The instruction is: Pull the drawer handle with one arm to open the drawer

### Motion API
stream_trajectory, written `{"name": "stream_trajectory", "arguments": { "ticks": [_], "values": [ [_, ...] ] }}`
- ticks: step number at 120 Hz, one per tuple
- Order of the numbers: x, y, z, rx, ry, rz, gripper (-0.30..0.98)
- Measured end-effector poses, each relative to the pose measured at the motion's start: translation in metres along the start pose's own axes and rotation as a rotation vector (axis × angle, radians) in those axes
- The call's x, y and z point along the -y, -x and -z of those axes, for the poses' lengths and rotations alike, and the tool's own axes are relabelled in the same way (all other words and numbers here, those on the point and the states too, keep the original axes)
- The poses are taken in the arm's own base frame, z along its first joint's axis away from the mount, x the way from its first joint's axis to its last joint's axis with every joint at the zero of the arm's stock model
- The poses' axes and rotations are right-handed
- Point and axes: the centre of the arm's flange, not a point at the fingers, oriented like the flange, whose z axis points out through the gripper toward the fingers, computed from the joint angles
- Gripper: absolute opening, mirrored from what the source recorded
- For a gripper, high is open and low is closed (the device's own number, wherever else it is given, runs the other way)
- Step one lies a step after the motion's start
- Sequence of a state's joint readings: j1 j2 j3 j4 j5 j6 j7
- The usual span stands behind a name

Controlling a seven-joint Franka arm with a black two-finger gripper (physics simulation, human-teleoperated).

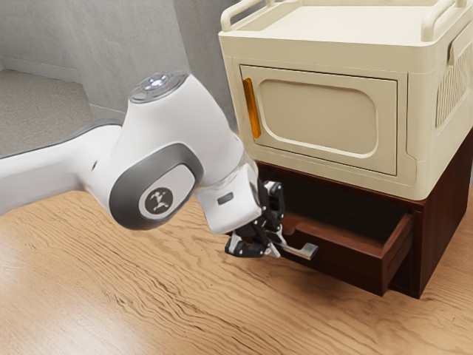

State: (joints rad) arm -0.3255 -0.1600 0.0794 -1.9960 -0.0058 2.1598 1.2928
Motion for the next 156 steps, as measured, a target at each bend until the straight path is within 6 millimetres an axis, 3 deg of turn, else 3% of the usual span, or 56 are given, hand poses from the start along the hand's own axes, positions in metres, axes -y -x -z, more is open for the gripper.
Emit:
{"name": "stream_trajectory", "arguments": {
  "ticks": [87, 156],
  "values": [
    [-0.064, 0.004, 0.027, -0.024, -0.005, 0.043, 0.02],
    [-0.068, 0.002, 0.03, -0.027, -0.008, 0.071, 0.08]
  ]
}}
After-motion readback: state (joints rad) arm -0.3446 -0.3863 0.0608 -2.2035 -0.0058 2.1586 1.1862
